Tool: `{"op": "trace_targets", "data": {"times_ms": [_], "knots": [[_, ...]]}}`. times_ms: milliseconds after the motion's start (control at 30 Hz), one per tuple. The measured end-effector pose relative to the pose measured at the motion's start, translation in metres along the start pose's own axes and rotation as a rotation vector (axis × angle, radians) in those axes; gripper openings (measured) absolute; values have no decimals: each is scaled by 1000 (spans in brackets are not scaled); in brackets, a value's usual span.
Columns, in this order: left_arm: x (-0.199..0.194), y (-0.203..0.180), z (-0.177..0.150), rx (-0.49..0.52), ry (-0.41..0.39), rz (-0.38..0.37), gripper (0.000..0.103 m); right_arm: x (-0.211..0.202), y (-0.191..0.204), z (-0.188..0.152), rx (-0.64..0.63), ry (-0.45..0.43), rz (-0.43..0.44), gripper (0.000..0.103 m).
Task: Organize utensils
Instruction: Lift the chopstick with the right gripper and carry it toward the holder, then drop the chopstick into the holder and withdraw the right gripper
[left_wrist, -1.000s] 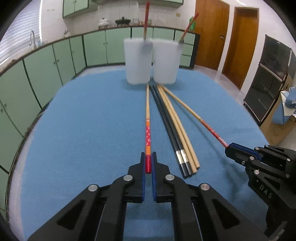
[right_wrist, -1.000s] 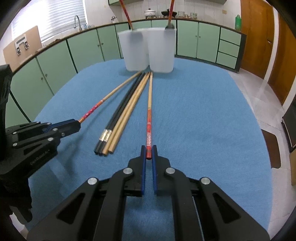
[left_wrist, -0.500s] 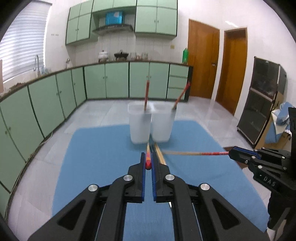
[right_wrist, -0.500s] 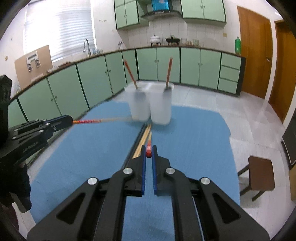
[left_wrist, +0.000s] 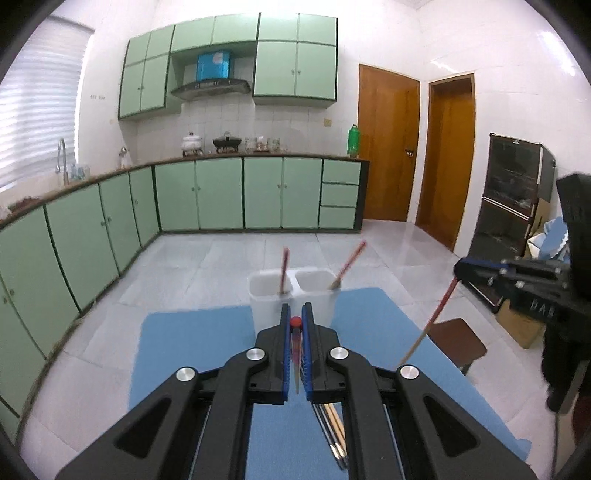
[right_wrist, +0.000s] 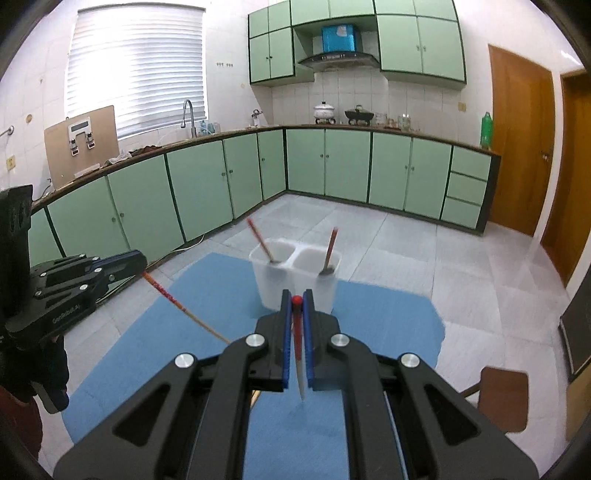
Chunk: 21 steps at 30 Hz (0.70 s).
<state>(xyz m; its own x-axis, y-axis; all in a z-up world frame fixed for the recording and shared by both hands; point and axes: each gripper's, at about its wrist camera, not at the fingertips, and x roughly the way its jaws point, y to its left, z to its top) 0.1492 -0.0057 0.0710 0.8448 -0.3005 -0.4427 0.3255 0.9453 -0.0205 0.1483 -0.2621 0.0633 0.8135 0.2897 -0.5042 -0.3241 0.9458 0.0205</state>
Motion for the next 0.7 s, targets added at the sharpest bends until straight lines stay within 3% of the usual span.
{"op": "trace_targets", "data": {"times_ms": [333,433,567,700], "knots": [[17,18,87,25,-166,85,6,7,-34,96,-9,-163,-57,5],[33,21,108,11,-192,75,6,19,-43,118,3,-202,-60,5],[62,19,121,5,-189,53,6,50,-52,131,52,-204,5,5],[90,16,117,2,-155,31,6,89,-47,125,44,-146,10,5]]}}
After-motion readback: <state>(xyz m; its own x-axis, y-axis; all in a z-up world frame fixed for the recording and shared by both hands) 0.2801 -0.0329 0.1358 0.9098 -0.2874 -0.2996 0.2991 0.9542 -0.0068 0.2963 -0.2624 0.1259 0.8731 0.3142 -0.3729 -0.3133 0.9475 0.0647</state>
